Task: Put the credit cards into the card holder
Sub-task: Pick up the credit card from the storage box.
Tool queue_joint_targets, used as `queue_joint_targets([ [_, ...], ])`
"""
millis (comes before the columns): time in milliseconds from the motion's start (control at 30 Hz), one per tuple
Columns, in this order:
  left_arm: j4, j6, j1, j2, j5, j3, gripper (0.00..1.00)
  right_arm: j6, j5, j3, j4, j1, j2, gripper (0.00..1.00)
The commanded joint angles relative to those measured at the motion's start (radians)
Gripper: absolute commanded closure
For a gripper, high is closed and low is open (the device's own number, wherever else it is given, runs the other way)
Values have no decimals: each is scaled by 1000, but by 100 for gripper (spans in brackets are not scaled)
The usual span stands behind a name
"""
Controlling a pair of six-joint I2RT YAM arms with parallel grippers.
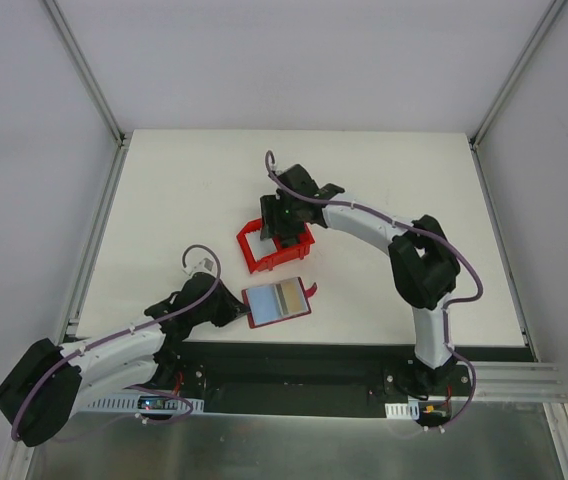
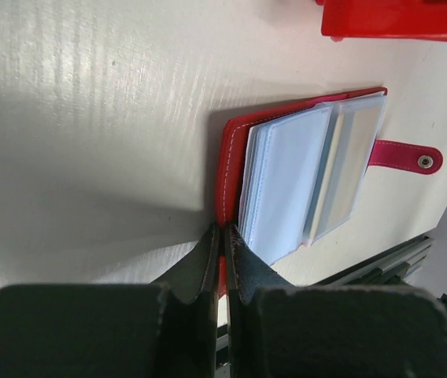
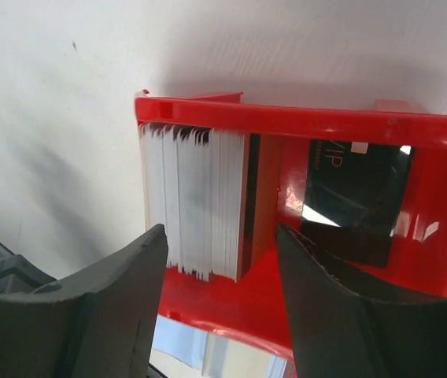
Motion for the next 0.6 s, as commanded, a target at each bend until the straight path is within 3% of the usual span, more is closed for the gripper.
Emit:
queue_joint_targets([
  [0,-14,39,45,20,30,4,100,-37,-81,86,-65,-10,46,40],
  [300,3,61,64,49,70,7,100,-44,-198,137,-88,-27,130,39],
  [567,11,67,67,57,79,11,100,-31,-238,123,-46,-36,86,48],
])
